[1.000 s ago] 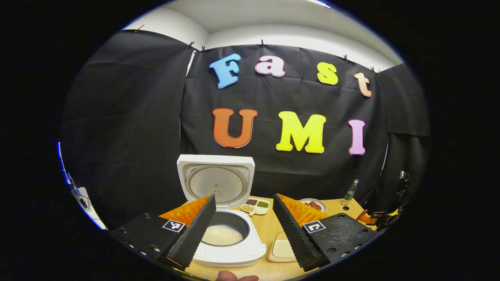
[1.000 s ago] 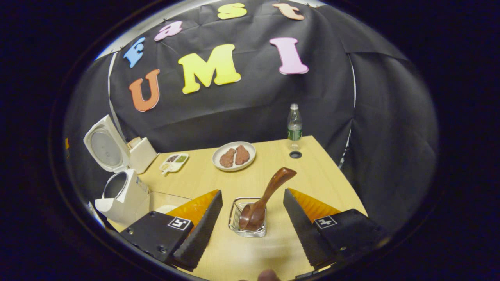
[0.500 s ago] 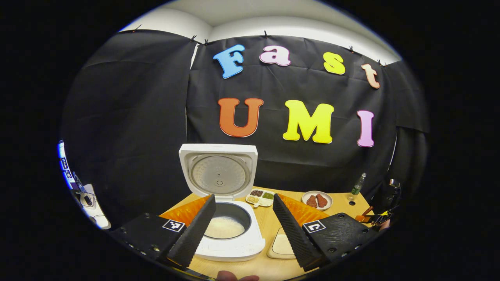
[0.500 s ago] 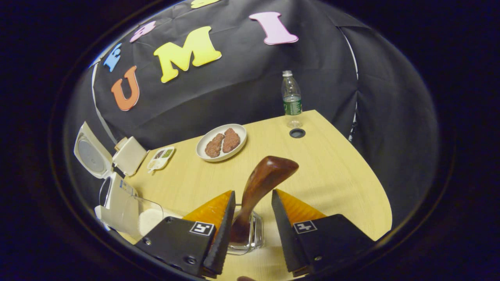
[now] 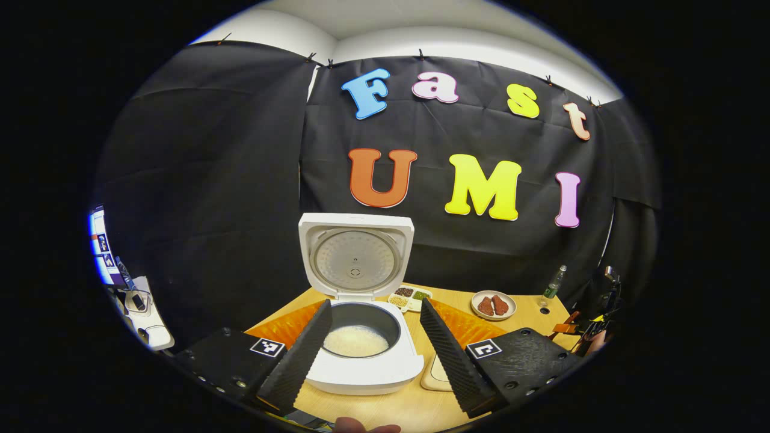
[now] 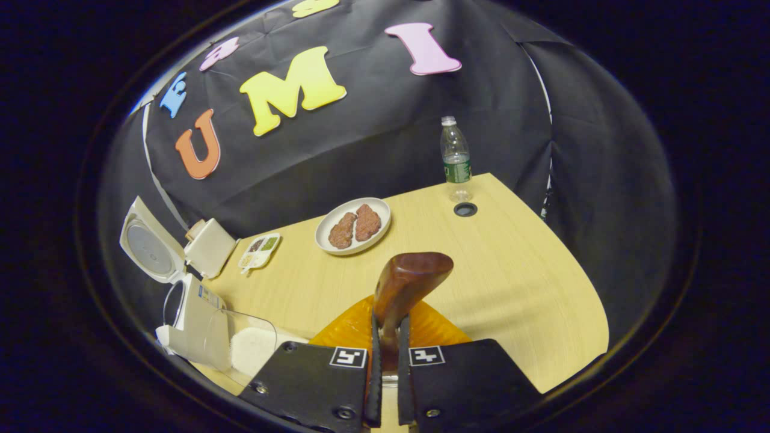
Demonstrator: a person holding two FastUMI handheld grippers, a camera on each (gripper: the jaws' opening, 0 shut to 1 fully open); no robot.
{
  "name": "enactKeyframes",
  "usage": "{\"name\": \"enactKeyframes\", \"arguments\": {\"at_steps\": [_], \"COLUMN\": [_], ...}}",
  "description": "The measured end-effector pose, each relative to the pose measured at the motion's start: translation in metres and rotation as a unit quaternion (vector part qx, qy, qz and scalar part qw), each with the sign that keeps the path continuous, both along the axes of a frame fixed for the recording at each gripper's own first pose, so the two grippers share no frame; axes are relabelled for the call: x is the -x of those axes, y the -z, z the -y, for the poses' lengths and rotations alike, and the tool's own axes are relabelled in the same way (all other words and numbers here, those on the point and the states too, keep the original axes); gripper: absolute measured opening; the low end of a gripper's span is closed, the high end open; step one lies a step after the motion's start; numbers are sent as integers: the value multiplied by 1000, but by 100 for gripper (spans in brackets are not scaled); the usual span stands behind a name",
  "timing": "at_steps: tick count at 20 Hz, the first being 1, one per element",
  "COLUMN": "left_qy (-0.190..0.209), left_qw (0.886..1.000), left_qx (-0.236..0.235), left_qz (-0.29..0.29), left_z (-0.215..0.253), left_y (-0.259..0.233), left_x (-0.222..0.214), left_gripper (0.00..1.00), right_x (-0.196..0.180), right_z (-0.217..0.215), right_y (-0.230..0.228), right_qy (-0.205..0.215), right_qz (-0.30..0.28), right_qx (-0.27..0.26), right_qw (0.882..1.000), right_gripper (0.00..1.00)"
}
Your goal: Close the left gripper, press the button to open the rice cooker; take a wooden spoon from the chopstick holder with the right hand, scoop a spoonful of rice and pour it into the rice cooker, then put the wooden spoon back into the chopstick holder.
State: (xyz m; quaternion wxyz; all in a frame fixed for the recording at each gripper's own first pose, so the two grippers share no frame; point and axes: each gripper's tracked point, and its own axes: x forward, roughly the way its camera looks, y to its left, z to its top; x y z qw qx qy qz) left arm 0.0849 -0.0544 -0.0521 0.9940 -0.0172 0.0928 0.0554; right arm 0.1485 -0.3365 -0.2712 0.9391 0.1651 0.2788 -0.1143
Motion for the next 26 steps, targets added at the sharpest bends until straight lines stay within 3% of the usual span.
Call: {"name": "enactKeyframes", "arguments": {"at_steps": [1, 7, 9, 13, 18, 26], "left_qy": [0, 3, 1, -10, -23, -50], "left_qw": [1000, 1000, 1000, 1000, 999, 999], "left_qx": [4, 13, 10, 7, 16, 13], "left_qz": [2, 9, 11, 16, 17, -9], "left_z": [-3, -24, -36, -60, -78, -95], "left_y": [-1, 1, 2, 0, -5, 4], "left_x": [4, 27, 34, 47, 63, 84], "left_gripper": [94, 94, 94, 94, 94, 94], "right_x": [1, 0, 1, 2, -8, -26], "right_z": [-2, -27, -52, -121, -197, -215], "right_y": [-9, -77, -99, -116, -90, -12], "right_qy": [-2, -14, -29, -65, -130, -135], "right_qz": [7, 45, 58, 74, 73, 46], "right_qx": [16, 117, 151, 152, 169, 243], "right_qw": [1000, 992, 986, 983, 974, 960], "right_gripper": [9, 9, 9, 8, 10, 9]}}
